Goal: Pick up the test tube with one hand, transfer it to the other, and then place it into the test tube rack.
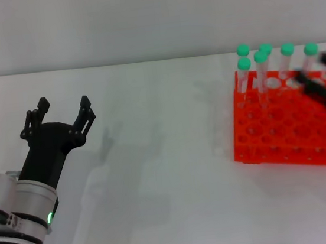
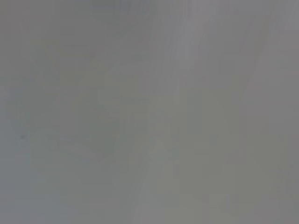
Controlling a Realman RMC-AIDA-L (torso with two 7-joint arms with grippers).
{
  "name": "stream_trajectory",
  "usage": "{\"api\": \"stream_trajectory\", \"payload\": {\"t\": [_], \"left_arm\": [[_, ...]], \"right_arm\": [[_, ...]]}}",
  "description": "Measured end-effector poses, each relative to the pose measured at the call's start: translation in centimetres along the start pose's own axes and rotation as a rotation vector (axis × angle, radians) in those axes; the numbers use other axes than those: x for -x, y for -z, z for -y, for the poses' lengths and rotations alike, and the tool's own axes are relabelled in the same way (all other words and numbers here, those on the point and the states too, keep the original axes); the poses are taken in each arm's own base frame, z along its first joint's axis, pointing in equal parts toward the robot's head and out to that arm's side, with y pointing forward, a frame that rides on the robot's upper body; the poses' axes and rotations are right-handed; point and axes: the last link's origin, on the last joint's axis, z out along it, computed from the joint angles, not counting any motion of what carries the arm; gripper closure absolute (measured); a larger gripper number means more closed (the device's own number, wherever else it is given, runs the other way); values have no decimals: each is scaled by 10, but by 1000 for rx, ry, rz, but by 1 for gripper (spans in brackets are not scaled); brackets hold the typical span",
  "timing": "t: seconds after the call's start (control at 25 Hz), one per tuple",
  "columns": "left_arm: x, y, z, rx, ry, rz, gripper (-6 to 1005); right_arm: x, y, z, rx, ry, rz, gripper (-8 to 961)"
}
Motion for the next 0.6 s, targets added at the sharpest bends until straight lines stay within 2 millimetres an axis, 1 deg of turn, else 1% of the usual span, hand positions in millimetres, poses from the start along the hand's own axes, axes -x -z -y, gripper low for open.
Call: {"api": "stream_trajectory", "payload": {"t": [0.08, 0.2, 0.24, 0.32, 0.44, 0.6], "left_arm": [[-1, -1, -1, 3, -1, -2, 132], [-2, -3, -1, 6, -1, -7, 132], [-2, -3, -2, 7, -1, -9, 132], [-3, -5, -2, 11, -2, -12, 132], [-4, -7, -3, 16, -2, -17, 132], [-6, -9, -5, 21, -2, -21, 133]], "right_arm": [[-1, 27, 16, -107, 28, 53, 227], [-5, 57, 34, -262, 56, 96, 218], [-8, 67, 40, -316, 65, 96, 215], [-12, 79, 48, -395, 81, 91, 209], [-18, 91, 53, -467, 101, 74, 200], [-23, 93, 52, -483, 96, 55, 188]]}}
